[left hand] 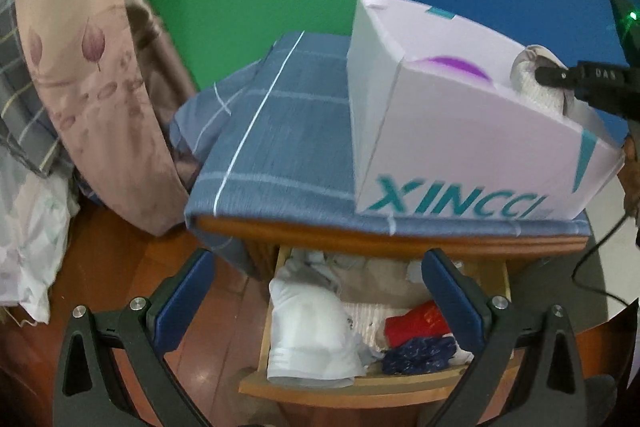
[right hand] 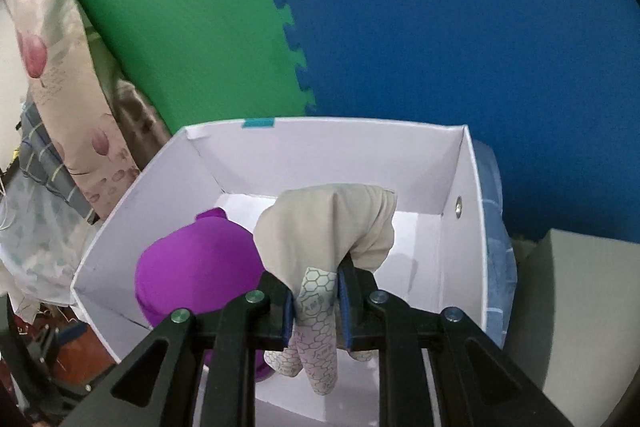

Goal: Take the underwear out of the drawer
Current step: 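Lower the white lace underwear into the box and open the right gripper, then move the left gripper back into the drawer while the right gripper withdraws from the box, then reach the left gripper down to the red knit item in the drawer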

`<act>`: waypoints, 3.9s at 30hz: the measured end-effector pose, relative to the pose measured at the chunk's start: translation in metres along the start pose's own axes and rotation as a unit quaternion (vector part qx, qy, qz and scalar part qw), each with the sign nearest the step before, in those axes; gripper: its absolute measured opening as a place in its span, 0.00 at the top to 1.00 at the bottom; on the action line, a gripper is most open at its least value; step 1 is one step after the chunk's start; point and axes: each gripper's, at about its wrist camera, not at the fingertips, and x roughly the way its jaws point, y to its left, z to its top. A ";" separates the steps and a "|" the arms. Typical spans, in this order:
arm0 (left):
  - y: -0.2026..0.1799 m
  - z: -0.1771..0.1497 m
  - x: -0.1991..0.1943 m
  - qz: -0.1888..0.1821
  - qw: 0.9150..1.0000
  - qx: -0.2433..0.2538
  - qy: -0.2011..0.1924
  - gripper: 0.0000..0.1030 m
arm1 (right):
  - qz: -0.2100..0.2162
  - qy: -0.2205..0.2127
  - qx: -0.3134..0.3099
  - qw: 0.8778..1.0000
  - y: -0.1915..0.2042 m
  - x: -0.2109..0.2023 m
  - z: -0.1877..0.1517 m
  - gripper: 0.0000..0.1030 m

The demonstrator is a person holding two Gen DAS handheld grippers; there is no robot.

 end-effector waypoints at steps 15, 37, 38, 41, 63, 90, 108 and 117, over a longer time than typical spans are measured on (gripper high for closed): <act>-0.025 -0.041 0.008 -0.075 0.992 0.103 0.007 0.01 | 0.067 -0.164 0.014 0.984 0.001 -0.087 -0.036 0.71; -0.170 -0.088 0.088 -0.089 0.931 0.322 0.148 0.04 | 0.169 -0.168 0.183 0.954 -0.088 -0.161 -0.254 0.65; -0.175 -0.088 0.093 -0.092 0.928 0.326 0.154 0.05 | 0.173 -0.172 0.184 0.952 -0.090 -0.164 -0.253 0.65; -0.183 -0.089 0.103 -0.095 0.923 0.335 0.163 0.08 | 0.183 -0.178 0.189 0.948 -0.094 -0.168 -0.255 0.65; -0.179 -0.102 0.173 -0.101 0.922 0.254 0.273 0.15 | 0.235 -0.188 0.191 0.934 -0.103 -0.175 -0.257 0.65; -0.171 -0.111 0.205 -0.003 0.942 -0.017 0.336 0.65 | 0.273 -0.182 0.210 0.921 -0.116 -0.172 -0.262 0.65; -0.151 -0.110 0.122 -0.095 0.980 -0.028 0.171 0.98 | 0.240 -0.145 0.223 0.933 -0.117 -0.156 -0.260 0.65; -0.136 -0.095 0.127 -0.069 0.971 -0.056 0.222 0.45 | 0.226 -0.132 0.208 0.942 -0.103 -0.149 -0.256 0.65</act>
